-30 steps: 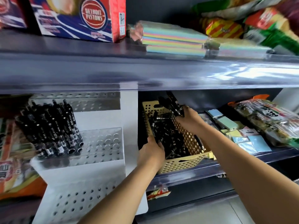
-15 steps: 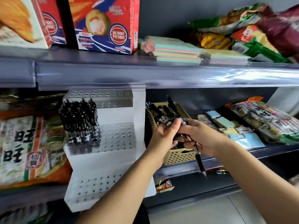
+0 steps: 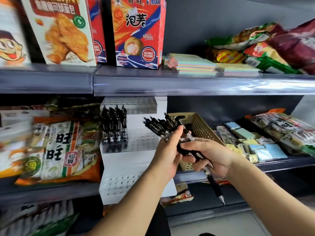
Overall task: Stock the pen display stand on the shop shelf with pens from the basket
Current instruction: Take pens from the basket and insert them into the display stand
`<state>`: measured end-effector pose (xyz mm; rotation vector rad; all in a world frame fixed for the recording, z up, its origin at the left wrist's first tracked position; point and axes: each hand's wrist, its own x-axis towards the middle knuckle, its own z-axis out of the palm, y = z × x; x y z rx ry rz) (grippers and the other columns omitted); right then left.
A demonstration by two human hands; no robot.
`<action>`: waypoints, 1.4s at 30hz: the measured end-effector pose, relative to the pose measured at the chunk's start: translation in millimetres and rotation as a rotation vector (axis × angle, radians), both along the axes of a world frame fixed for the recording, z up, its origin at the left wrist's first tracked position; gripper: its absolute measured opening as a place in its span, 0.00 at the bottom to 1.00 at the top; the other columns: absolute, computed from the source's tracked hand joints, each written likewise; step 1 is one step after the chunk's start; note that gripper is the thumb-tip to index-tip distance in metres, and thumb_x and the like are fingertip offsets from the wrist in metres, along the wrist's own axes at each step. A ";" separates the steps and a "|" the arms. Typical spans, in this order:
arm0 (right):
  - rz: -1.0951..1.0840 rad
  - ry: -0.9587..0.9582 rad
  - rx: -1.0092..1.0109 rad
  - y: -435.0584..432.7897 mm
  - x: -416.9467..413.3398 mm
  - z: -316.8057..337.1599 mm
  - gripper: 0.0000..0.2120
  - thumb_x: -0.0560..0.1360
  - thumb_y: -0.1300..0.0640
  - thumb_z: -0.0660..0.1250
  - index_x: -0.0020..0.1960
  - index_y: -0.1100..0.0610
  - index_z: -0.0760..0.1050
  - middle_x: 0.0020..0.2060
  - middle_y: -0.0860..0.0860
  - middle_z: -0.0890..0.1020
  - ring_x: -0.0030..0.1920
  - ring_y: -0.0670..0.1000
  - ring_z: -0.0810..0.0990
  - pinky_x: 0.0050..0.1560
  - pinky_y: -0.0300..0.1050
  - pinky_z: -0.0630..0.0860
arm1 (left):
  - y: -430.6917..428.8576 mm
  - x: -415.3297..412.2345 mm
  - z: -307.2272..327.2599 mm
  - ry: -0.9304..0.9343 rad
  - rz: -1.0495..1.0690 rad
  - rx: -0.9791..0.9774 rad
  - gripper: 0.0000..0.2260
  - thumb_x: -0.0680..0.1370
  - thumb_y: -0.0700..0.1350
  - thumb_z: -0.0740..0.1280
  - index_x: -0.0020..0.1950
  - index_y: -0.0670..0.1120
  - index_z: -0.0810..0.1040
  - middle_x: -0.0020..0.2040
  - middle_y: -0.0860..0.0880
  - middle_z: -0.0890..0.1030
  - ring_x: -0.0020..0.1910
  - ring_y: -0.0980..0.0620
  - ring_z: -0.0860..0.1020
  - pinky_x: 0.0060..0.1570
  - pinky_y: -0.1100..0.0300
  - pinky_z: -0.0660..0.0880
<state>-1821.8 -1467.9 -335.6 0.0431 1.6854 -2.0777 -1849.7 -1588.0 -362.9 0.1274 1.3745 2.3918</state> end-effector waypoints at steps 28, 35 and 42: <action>-0.455 -0.034 -0.347 -51.6 -30.7 -12.3 0.11 0.80 0.57 0.57 0.41 0.58 0.70 0.27 0.50 0.72 0.21 0.43 0.67 0.17 0.32 0.62 | -65.1 21.7 -16.8 0.150 0.000 -0.494 0.06 0.75 0.49 0.70 0.43 0.48 0.80 0.33 0.49 0.78 0.27 0.54 0.69 0.35 0.59 0.70; -0.486 -0.027 -0.337 -77.6 -40.8 -23.2 0.11 0.80 0.55 0.60 0.41 0.58 0.73 0.26 0.49 0.76 0.25 0.44 0.73 0.27 0.34 0.71 | -86.1 21.2 -22.2 0.169 -0.038 -0.515 0.03 0.73 0.47 0.72 0.42 0.49 0.81 0.30 0.56 0.78 0.30 0.57 0.72 0.34 0.62 0.70; -0.502 -0.034 -0.265 -89.2 -51.8 -31.9 0.15 0.79 0.48 0.59 0.37 0.55 0.72 0.29 0.49 0.79 0.28 0.46 0.78 0.35 0.40 0.72 | -118.3 16.4 -28.5 0.390 0.265 -0.631 0.03 0.75 0.45 0.69 0.42 0.51 0.77 0.37 0.50 0.81 0.35 0.59 0.77 0.37 0.70 0.71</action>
